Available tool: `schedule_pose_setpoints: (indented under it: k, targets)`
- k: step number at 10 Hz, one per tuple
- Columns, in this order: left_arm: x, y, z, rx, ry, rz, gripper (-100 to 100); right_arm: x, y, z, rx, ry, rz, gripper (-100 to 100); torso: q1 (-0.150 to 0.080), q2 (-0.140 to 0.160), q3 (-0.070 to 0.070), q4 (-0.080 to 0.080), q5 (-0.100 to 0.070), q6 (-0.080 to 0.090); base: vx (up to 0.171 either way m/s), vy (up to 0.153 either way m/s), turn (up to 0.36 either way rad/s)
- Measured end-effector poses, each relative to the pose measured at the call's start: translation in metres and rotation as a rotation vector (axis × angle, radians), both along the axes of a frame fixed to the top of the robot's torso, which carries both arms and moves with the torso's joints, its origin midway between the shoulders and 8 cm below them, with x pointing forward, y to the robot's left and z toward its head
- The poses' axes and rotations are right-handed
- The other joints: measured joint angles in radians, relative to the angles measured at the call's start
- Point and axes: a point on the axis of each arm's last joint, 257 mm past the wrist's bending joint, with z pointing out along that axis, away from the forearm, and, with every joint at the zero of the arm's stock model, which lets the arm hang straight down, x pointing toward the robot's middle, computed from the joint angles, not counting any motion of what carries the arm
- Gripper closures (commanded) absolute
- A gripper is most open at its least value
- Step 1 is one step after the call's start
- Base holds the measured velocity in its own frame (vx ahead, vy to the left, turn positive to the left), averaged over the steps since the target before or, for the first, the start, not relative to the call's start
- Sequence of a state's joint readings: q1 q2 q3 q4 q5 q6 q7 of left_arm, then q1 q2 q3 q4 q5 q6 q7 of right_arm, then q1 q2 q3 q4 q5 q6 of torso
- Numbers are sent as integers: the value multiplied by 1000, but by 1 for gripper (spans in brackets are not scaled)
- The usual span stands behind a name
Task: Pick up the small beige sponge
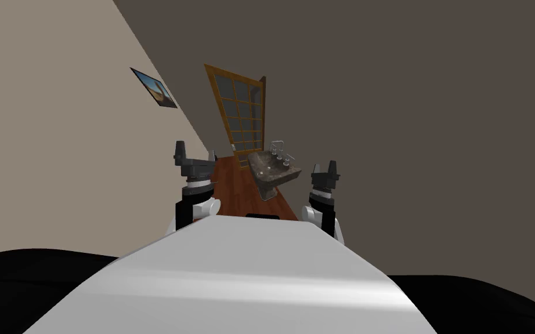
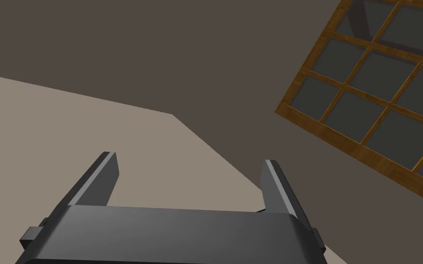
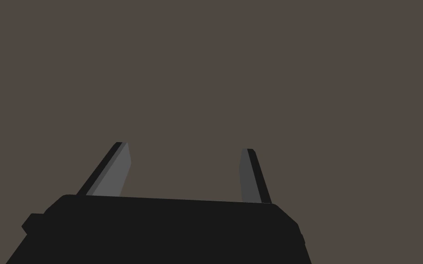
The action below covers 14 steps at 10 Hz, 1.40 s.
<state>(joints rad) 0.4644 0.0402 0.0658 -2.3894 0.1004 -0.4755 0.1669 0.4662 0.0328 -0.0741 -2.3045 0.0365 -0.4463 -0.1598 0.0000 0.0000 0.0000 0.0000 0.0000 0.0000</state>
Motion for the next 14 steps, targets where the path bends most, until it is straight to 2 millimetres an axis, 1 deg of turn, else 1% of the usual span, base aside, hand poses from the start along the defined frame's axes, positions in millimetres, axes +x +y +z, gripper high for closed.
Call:
schedule_pose_setpoints:
  k: [3,5,7,8,9,13,14]
  targets:
    - [31,-5,-19,28,71,-16,-100,0,0,0,0,0,0,0,-5,1,0,0,-1,0,-21,-77,100]
    - [50,-7,-28,43,116,-20,-100,0,0,0,0,0,0,0,-4,1,0,0,-1,0,-17,-58,39]
    - [75,-10,-44,64,164,-27,-100,0,0,0,0,0,0,0,-5,1,0,0,-1,0,-20,-71,79]
    - [81,-10,-49,71,186,-26,-100,0,0,0,0,0,0,0,-4,0,0,0,-1,0,-17,-61,103]
    - [92,-9,-57,82,212,-27,-100,0,0,0,0,0,0,0,-4,0,0,0,-1,0,-13,-57,44]
    - [126,-10,-77,121,299,-26,-100,0,0,0,0,0,0,0,-4,-1,0,0,-1,0,-4,-61,69]
    - [138,-10,-81,127,316,-25,-100,0,0,0,0,0,0,0,-4,-1,0,0,-1,0,-16,-67,78]
